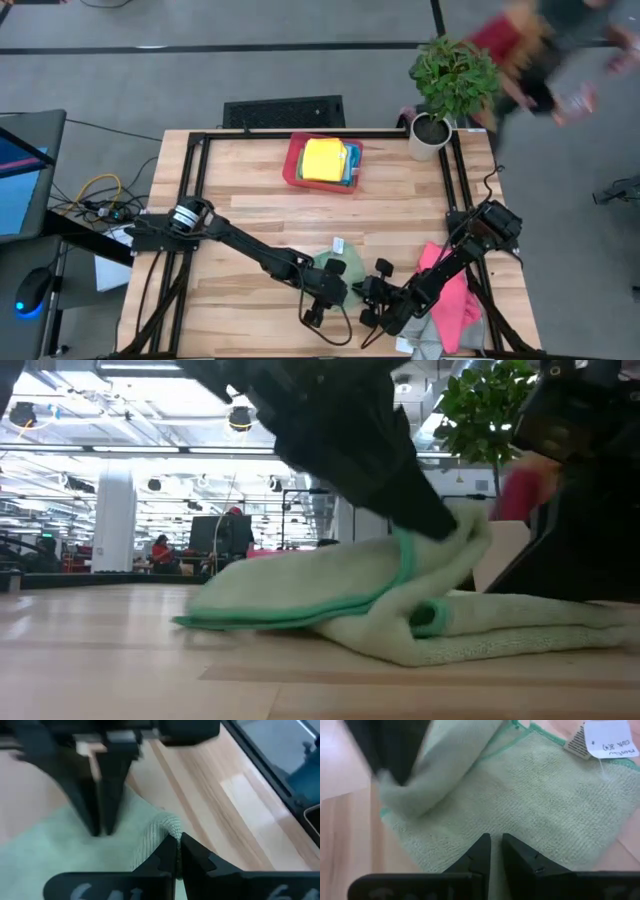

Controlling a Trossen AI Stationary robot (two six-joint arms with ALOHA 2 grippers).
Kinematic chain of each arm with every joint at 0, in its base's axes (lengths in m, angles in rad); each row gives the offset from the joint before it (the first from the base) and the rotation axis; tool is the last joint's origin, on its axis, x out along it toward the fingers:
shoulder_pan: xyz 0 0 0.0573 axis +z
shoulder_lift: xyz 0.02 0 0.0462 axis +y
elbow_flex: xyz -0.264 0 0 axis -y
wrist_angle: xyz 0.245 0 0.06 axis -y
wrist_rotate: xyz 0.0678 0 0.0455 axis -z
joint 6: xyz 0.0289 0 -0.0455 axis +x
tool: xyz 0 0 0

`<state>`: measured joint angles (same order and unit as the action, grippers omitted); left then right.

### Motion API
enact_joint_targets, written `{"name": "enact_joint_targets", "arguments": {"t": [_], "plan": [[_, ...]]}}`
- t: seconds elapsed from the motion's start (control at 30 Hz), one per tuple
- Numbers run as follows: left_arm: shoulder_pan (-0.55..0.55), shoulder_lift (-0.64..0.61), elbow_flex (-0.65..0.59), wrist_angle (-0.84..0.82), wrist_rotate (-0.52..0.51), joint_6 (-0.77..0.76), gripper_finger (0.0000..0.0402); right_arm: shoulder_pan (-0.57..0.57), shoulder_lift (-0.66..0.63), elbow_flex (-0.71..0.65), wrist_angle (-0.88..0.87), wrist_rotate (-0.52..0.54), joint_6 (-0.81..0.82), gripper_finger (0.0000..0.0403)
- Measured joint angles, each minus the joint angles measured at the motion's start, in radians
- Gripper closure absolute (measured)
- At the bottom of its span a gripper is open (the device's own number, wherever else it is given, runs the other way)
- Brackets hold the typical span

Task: Fold microfiber towels
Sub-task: Fold the green microfiber cloth

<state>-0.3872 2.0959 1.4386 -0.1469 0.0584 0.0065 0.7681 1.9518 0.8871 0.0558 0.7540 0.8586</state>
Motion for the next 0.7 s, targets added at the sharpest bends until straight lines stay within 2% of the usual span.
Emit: {"name": "enact_joint_targets", "arguments": {"t": [0.17, 0.5, 0.7], "plan": [[-0.002, 0.036, 0.044, -0.047, -0.065, 0.033, 0.0398, 0.002, 0.000, 0.000, 0.003, -0.001, -0.002, 0.0328], [0.016, 0.032, 0.093, -0.090, -0.063, 0.053, 0.0396, 0.003, 0.000, 0.000, 0.005, -0.002, -0.003, 0.0327], [0.016, 0.032, 0.093, -0.093, -0.097, 0.072, 0.0350, 0.003, 0.000, 0.000, 0.005, -0.002, -0.003, 0.0327]]}}
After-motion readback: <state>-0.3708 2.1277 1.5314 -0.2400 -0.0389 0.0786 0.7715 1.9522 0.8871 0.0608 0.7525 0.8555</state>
